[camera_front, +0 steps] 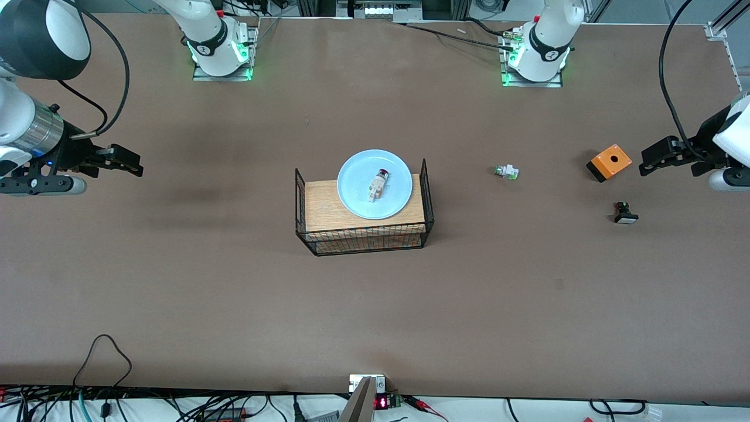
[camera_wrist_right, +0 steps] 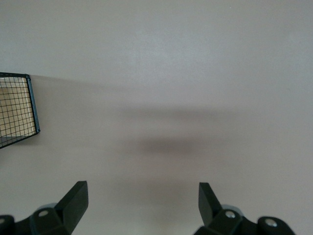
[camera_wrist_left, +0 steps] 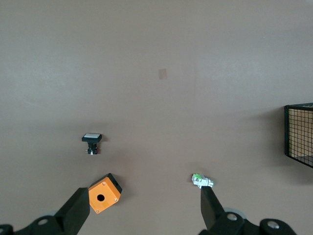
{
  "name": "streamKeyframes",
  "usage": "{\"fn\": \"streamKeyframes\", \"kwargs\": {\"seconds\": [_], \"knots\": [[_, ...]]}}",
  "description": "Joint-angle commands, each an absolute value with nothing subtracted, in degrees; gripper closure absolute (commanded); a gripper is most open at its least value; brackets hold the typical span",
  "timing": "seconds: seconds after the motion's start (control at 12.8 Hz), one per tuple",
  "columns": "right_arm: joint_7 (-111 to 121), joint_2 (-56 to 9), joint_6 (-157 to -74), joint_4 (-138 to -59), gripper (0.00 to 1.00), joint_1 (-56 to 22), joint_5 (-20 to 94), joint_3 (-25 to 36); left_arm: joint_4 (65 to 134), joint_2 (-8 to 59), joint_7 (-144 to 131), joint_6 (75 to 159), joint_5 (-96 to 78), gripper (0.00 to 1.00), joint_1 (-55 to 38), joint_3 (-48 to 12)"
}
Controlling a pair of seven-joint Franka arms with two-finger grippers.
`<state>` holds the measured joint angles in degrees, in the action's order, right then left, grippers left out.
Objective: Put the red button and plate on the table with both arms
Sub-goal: 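Reach the left gripper over the red push button on the plate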
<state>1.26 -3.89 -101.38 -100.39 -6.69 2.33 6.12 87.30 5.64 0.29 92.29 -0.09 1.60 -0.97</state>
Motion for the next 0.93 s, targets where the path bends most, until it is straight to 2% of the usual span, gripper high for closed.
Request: {"fn": "streamKeyframes", "kwargs": {"seconds": [0.0,0.39,0.54,0.86], "knots": [[2.8,-4.2,-100.1,-99.2,0.0,-5.9,1.8,6.0,89.1,4.0,0.7,92.2,-0.4,0.0,1.8,-1.4],[3.6,-4.3,-99.7,-99.2,0.0,-5.7,1.9,6.0,88.7,4.2,1.0,90.9,-0.3,0.0,0.8,-2.3],[3.7,-4.3,-99.8,-99.2,0.0,-5.4,1.9,6.0,88.6,5.1,0.6,90.5,-0.3,0.0,0.6,-6.7],[3.4,-4.9,-99.8,-99.2,0.0,-5.0,1.9,6.0,85.9,10.1,-4.1,92.5,1.7,0.0,-0.3,-20.7]]}}
